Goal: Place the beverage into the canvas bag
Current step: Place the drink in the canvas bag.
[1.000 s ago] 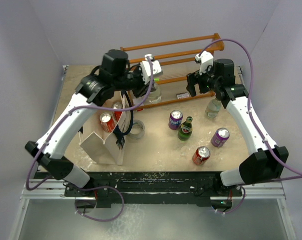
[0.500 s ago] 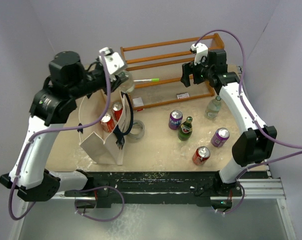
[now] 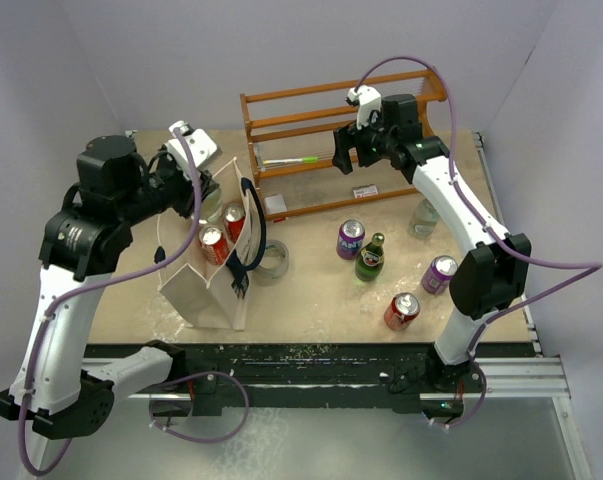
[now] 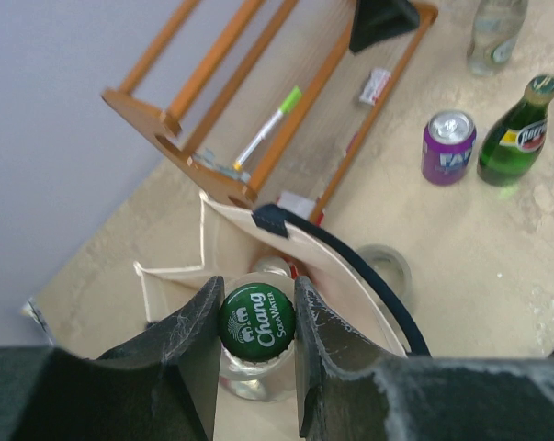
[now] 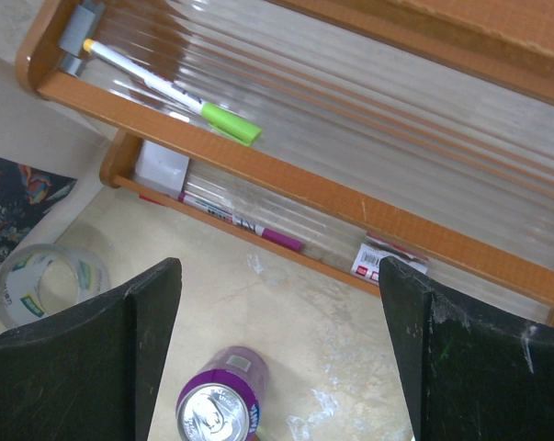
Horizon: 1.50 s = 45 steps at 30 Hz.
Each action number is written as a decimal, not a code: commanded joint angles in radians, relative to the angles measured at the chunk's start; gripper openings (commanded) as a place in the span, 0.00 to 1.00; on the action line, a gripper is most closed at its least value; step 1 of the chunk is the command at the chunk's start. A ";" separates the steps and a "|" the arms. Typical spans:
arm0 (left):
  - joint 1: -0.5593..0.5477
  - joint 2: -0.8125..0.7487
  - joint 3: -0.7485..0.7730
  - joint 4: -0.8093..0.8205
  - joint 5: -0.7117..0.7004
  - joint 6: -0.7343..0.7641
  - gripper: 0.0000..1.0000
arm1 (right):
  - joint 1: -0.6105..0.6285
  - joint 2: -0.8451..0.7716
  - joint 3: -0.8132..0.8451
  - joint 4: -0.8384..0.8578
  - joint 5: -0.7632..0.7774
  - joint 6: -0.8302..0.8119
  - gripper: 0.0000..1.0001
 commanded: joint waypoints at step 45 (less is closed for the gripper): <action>0.071 0.154 -0.393 0.658 -0.336 -0.022 0.00 | 0.005 0.046 0.094 0.079 -0.022 0.015 0.89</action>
